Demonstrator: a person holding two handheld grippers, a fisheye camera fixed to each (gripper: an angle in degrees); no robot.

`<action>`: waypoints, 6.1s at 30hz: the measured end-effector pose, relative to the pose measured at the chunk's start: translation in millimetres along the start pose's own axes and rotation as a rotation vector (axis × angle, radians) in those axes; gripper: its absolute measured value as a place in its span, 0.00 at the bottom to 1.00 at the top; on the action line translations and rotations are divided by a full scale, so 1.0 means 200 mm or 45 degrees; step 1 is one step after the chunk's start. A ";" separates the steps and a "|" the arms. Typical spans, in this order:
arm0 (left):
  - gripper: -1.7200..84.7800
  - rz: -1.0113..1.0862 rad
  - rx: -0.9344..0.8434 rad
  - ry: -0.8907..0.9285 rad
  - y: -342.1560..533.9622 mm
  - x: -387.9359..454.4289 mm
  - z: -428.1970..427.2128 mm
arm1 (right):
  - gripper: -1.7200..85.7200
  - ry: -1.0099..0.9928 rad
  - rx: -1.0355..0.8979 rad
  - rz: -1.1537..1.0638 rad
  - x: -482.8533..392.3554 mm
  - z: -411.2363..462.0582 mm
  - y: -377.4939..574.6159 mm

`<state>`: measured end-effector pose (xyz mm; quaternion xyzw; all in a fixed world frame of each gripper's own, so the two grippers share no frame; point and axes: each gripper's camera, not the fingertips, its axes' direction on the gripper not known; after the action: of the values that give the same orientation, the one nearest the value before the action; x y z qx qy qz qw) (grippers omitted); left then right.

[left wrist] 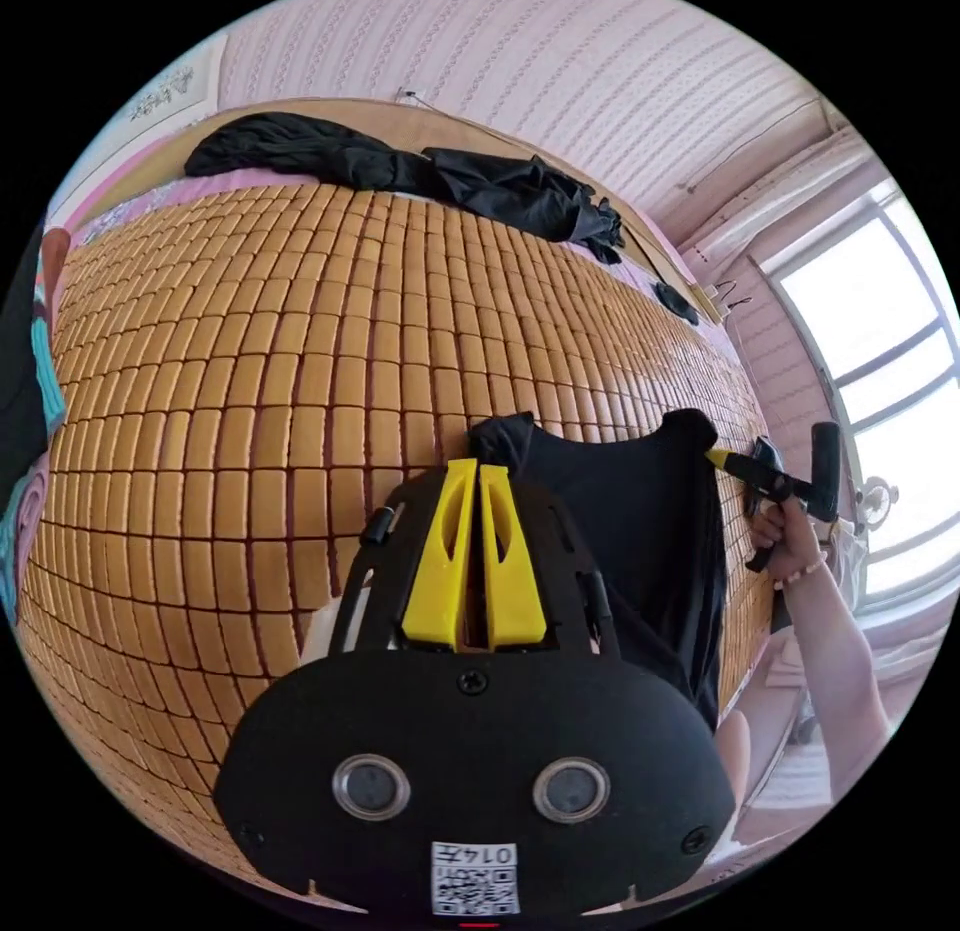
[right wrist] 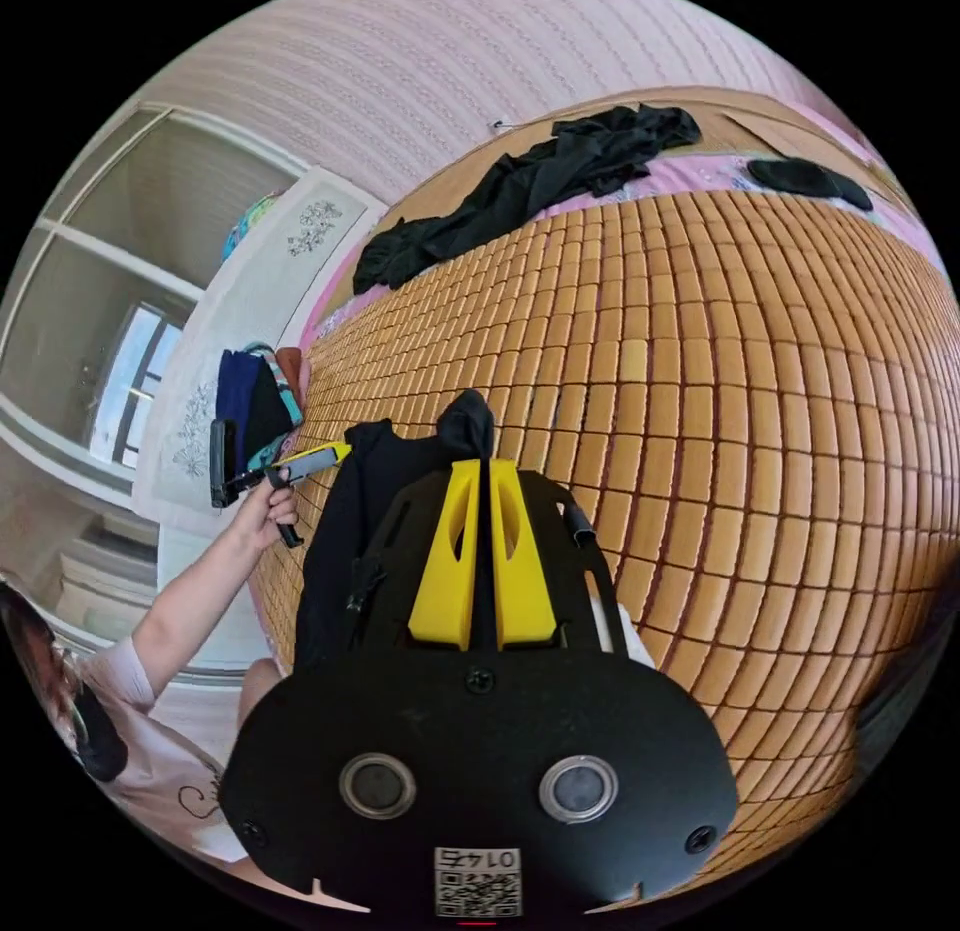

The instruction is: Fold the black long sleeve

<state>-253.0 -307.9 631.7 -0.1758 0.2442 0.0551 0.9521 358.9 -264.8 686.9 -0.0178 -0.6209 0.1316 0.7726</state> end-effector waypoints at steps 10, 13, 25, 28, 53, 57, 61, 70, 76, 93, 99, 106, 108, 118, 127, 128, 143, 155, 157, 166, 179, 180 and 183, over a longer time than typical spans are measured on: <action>0.01 0.351 0.235 0.310 0.63 0.09 -0.83 | 0.03 -0.211 0.161 -0.558 -0.62 -0.83 0.80; 0.01 0.374 0.091 0.366 1.06 0.13 -0.92 | 0.04 -0.194 -0.045 -0.621 -0.78 -0.85 1.24; 0.05 0.074 -0.141 0.110 1.95 0.26 -0.84 | 0.12 0.058 -0.250 -0.187 -0.99 -0.60 2.06; 0.08 0.077 -0.119 0.061 1.96 0.35 -0.81 | 0.14 0.116 -0.238 -0.097 -1.01 -0.52 2.04; 0.07 0.058 -0.304 -0.047 2.00 0.63 -0.60 | 0.10 0.081 -0.245 0.159 -1.07 -0.17 2.00; 0.11 0.068 -0.350 -0.121 2.01 0.66 -0.53 | 0.14 0.140 -0.442 0.163 -1.09 0.06 2.04; 0.05 0.177 -0.532 -0.166 2.03 0.73 -0.40 | 0.06 0.143 -0.596 0.111 -1.15 0.22 2.03; 0.06 0.205 -0.601 -0.212 2.13 0.82 -0.42 | 0.04 0.345 -0.793 -0.044 -1.35 0.46 2.04; 0.06 0.232 -0.328 -0.161 2.21 0.94 -0.68 | 0.03 0.523 -0.683 -0.296 -1.63 0.41 1.92; 0.01 0.568 -0.344 -0.022 2.42 1.51 -0.15 | 0.01 0.640 -0.916 -0.756 -2.07 1.25 1.28; 0.01 0.680 -0.299 -0.106 2.55 1.60 -0.14 | 0.01 0.618 -0.891 -0.642 -1.91 1.29 1.14; 0.02 0.751 -0.286 -0.012 2.64 1.65 -0.19 | 0.02 0.407 -0.551 -0.528 -1.74 0.74 1.20; 0.04 0.780 -0.244 0.075 2.66 1.67 -0.22 | 0.02 0.361 -0.424 -0.421 -1.62 0.42 1.38; 0.18 1.051 -0.069 0.178 2.76 2.02 -0.14 | 0.13 0.269 -0.648 0.118 -1.07 -0.04 1.99; 0.21 1.121 -0.193 0.081 2.79 2.23 0.06 | 0.02 -0.208 -0.405 0.108 -0.97 -0.48 1.93; 0.18 1.085 -0.175 -0.001 2.78 2.23 0.07 | 0.03 -0.303 -0.325 0.098 -0.95 -0.57 1.91; 0.07 1.079 -0.047 0.088 2.78 2.18 -0.25 | 0.19 -0.543 0.246 0.610 -0.42 -0.81 1.90; 0.07 1.018 0.040 0.557 2.71 2.35 -0.20 | 0.06 -0.477 0.635 0.520 -0.44 -1.59 2.11; 0.07 0.923 0.011 0.625 2.67 2.33 -0.17 | 0.05 -0.384 0.601 0.471 -0.52 -1.67 2.09; 0.08 0.619 0.020 0.380 2.62 1.86 -0.22 | 0.08 -0.190 0.029 0.019 -1.26 -0.95 1.43; 0.13 0.245 -0.131 0.122 2.51 1.42 -0.19 | 0.14 0.312 -0.264 -0.229 -1.82 -0.43 1.21; 0.13 0.247 -0.128 0.119 2.50 1.42 -0.18 | 0.15 0.328 -0.272 -0.243 -1.86 -0.43 1.20; 0.14 0.270 -0.135 0.086 2.45 1.45 -0.10 | 0.14 0.361 -0.285 -0.297 -1.96 -0.41 1.18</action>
<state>-102.2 147.6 323.0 -0.2009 0.2898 0.1623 0.9216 319.8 -114.6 249.3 -0.0499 -0.5148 -0.0325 0.8553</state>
